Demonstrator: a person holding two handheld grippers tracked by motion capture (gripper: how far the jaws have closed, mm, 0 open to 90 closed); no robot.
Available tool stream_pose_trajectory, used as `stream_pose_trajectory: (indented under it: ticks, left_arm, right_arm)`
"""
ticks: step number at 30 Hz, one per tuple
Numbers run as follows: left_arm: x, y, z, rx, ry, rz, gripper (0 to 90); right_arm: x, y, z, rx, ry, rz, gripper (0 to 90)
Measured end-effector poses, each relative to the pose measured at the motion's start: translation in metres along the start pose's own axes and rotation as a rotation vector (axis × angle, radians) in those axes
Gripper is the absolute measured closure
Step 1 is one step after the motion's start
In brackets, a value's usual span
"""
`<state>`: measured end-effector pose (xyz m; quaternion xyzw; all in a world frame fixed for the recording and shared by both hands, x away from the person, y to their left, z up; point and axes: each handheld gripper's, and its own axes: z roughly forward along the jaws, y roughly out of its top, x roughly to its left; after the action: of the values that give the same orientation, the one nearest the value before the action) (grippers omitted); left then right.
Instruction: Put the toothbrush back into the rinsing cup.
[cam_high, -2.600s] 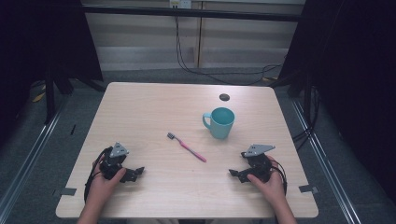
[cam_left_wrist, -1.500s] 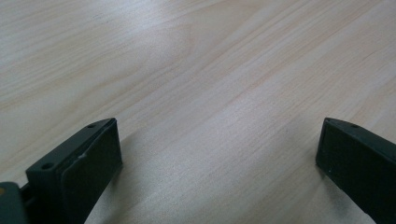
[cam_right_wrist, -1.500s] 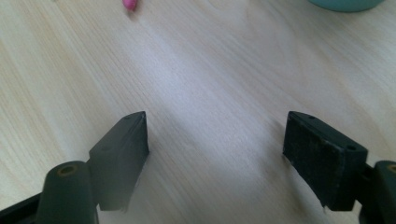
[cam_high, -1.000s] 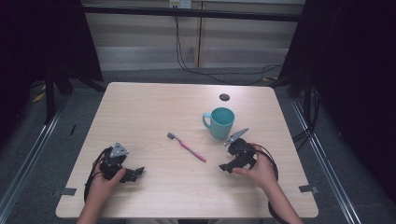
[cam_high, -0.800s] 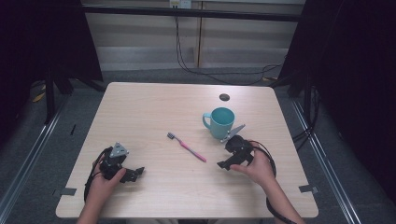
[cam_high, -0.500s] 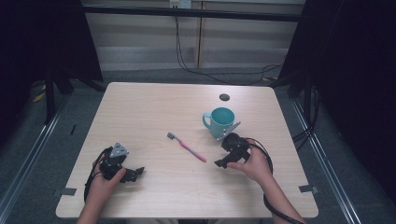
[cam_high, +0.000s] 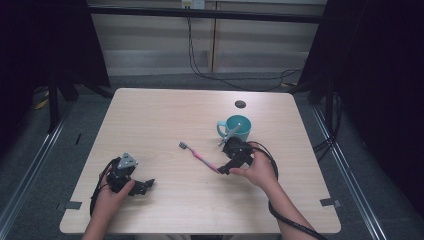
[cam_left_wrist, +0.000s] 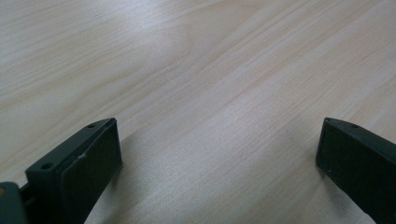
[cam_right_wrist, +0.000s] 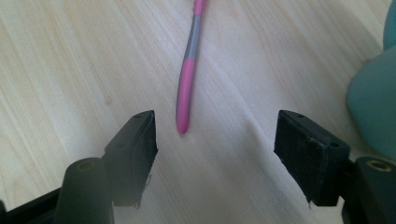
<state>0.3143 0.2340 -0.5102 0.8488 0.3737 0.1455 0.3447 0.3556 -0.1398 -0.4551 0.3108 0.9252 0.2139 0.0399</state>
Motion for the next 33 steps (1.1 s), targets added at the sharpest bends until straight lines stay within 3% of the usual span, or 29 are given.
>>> stream_pose_trajectory:
  ticks: [12, 20, 24, 33]
  left_arm:
    - [0.0, 0.0, 0.0, -0.003, 0.001, -0.003, 0.0]
    - [0.0, 0.0, 0.0, -0.003, 0.001, -0.003, 0.0]
    - [0.0, 0.0, 0.0, 0.0, -0.001, 0.001, 0.0]
    - [-0.001, 0.0, 0.0, -0.003, -0.003, 0.003, 0.0]
  right_arm:
    - [0.001, 0.029, 0.006, 0.051, -0.014, -0.015, 32.6]
    - [-0.002, 0.039, 0.01, 0.064, -0.014, -0.014, 35.6]
    - [-0.004, 0.044, 0.014, 0.08, -0.011, 0.018, 38.7]
    - [-0.006, 0.051, 0.023, 0.103, -0.001, 0.032, 44.1]
